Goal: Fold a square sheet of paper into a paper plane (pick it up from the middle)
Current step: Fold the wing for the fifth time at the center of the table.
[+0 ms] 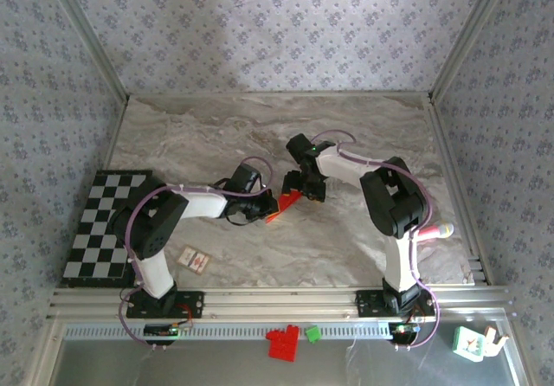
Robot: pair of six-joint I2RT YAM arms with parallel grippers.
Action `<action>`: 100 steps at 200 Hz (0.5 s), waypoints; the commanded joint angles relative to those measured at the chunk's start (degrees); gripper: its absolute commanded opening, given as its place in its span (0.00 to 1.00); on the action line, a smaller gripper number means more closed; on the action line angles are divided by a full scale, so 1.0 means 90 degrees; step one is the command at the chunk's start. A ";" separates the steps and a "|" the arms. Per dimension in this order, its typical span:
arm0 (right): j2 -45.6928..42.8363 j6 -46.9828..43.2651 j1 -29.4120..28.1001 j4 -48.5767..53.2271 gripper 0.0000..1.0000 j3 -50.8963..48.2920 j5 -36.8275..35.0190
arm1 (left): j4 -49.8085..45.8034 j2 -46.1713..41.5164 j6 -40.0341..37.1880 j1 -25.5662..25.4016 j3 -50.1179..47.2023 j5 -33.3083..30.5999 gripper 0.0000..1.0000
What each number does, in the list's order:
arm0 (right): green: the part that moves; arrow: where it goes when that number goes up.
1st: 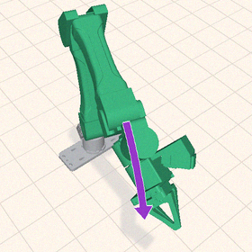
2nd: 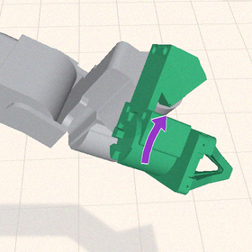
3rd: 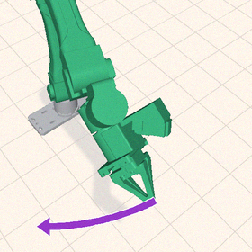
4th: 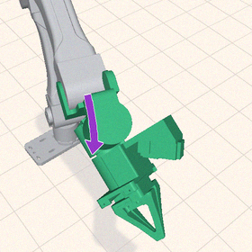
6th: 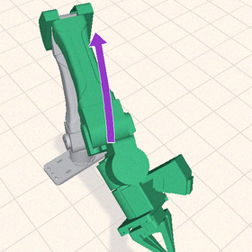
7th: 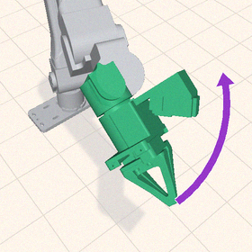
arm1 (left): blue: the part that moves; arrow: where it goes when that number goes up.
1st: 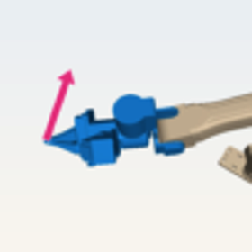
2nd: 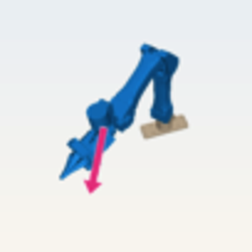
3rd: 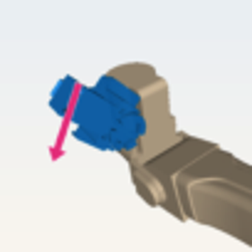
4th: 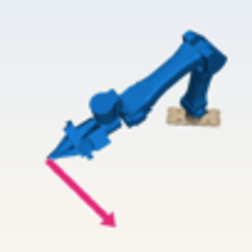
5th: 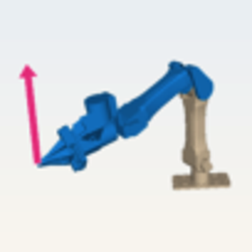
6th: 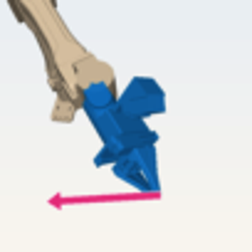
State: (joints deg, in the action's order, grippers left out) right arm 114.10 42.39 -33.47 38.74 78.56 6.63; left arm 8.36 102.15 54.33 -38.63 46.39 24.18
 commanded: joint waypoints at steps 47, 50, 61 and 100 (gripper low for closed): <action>-0.1193 -0.0547 0.0389 -0.0578 0.81 -0.0674 0.0504 | -0.0884 0.0369 -0.0096 0.0050 0.0075 -0.0199 0.01; -0.1282 -0.0565 0.0404 -0.0654 0.81 -0.0738 0.0528 | -0.0888 0.0377 -0.0112 0.0049 0.0084 -0.0192 0.01; -0.1611 -0.0649 0.0419 -0.0823 0.80 -0.0956 0.0584 | -0.0959 0.0398 -0.0187 0.0044 0.0138 -0.0177 0.00; -0.2348 -0.0945 0.0337 -0.1532 0.66 -0.1780 0.0949 | -0.1134 0.0408 -0.0291 0.0035 0.0234 -0.0186 0.00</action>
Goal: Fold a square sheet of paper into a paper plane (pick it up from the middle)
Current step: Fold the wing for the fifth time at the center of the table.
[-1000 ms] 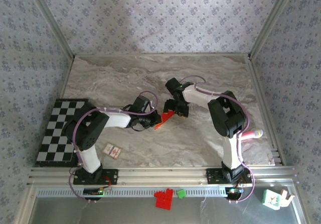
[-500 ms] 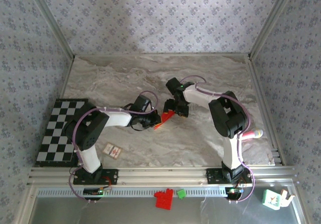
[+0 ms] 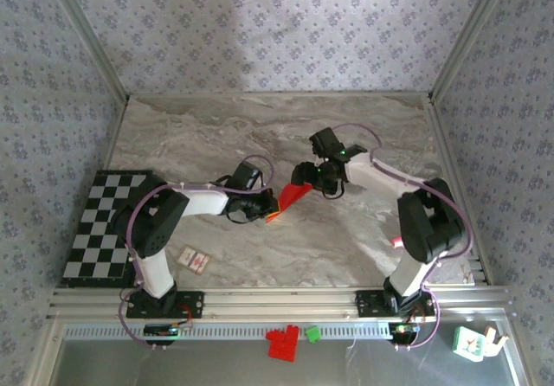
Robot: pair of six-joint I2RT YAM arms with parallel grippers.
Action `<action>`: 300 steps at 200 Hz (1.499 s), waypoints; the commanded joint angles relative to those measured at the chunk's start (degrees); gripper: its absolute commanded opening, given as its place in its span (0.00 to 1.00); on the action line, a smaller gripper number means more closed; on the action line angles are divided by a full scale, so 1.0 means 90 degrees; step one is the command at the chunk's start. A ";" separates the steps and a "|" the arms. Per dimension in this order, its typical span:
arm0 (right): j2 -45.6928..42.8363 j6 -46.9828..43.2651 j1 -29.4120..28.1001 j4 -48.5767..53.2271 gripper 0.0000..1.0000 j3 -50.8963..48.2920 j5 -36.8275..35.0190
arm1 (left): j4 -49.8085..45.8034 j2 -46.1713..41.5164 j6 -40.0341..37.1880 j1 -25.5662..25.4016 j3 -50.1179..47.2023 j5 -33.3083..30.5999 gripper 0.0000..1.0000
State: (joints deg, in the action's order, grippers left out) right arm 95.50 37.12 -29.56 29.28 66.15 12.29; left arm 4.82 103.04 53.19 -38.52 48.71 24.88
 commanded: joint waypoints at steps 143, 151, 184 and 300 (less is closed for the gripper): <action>0.0678 -0.0175 -0.0730 -0.1804 0.05 -0.0419 0.0529 | -0.0789 0.0391 -0.0128 -0.0026 0.0008 -0.0255 0.00; 0.0739 -0.0179 -0.0702 -0.1812 0.05 -0.0407 0.0580 | -0.0789 0.0396 -0.0127 -0.0026 0.0003 -0.0253 0.00; 0.0964 -0.0181 -0.0680 -0.1832 0.04 -0.0301 0.0781 | -0.0819 0.0395 -0.0118 -0.0026 0.0012 -0.0262 0.00; 0.1312 -0.0182 -0.0612 -0.1621 0.03 -0.0326 0.0474 | -0.0936 0.0367 -0.0080 -0.0021 0.0001 -0.0313 0.00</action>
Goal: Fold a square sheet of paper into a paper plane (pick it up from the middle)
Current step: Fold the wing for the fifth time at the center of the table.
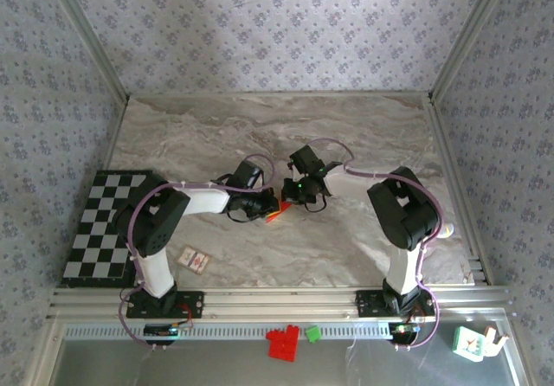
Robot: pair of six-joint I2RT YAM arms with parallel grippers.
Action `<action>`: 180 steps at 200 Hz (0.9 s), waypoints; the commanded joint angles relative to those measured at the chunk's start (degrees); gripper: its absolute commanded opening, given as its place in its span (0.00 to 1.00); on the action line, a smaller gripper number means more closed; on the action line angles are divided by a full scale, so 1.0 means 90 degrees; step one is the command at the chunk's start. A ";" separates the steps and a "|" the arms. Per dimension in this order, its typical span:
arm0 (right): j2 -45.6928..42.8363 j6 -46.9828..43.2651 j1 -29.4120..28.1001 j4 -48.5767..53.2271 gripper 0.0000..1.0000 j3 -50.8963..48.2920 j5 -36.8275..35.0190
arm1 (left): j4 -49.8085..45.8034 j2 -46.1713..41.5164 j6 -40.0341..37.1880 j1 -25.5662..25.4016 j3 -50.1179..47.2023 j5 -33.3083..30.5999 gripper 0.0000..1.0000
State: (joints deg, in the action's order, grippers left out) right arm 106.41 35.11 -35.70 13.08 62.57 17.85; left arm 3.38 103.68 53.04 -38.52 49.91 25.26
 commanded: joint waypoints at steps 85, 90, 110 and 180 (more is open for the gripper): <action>0.0266 0.0053 0.0190 0.0053 0.02 -0.0544 -0.0178 | -0.0711 0.0023 -0.0226 -0.0016 0.0114 -0.0155 0.00; 0.0274 0.0049 0.0207 0.0047 0.02 -0.0573 -0.0193 | -0.0641 -0.0011 -0.0227 -0.0017 0.0133 -0.0096 0.00; 0.0322 0.0033 0.0226 0.0003 0.02 -0.0691 -0.0209 | -0.0246 -0.0169 -0.0198 -0.0024 0.0151 0.0172 0.02; 0.0521 -0.0082 0.0217 0.0127 0.02 -0.0721 -0.0312 | 0.0099 0.0129 -0.0382 -0.0054 0.0211 0.0559 0.09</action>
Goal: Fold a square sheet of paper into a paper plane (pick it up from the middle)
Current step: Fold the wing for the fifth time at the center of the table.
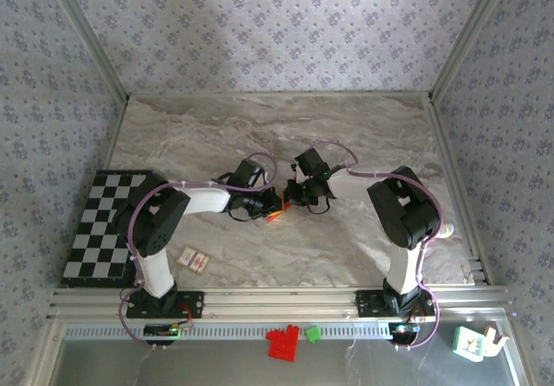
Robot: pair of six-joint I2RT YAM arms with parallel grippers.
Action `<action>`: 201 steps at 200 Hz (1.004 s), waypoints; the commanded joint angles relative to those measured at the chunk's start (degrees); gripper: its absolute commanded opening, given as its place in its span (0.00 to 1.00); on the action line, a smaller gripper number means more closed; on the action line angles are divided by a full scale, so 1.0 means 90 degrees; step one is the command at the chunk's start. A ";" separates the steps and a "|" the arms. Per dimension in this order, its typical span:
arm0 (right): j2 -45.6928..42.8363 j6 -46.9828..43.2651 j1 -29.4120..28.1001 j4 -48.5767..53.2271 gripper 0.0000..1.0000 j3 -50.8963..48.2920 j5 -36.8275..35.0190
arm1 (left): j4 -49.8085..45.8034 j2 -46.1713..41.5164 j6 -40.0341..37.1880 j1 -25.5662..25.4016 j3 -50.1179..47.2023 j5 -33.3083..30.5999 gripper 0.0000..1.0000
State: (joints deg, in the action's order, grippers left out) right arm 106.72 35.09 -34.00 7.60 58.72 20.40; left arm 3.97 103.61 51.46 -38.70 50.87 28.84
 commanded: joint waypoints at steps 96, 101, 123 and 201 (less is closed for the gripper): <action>0.0757 -0.0247 0.0086 0.1113 0.01 -0.0321 -0.0787 | -0.0851 0.0254 -0.0593 -0.0026 -0.0150 -0.0364 0.03; 0.0768 -0.0254 0.0090 0.1144 0.01 -0.0323 -0.0811 | -0.0849 0.0241 -0.0601 -0.0026 -0.0188 -0.0363 0.03; 0.0855 -0.0247 0.0132 0.1283 0.00 -0.0290 -0.0865 | -0.0906 0.0108 -0.0656 -0.0007 -0.0330 -0.0326 0.03; 0.1048 -0.0228 0.0160 0.1579 0.00 -0.0148 -0.0979 | -0.2176 -0.0568 -0.1229 -0.0057 -0.0580 -0.0303 0.05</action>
State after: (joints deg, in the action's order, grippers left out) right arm 108.97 34.41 -33.23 11.18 61.04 21.74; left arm -2.74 100.20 43.94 -38.65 48.05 26.96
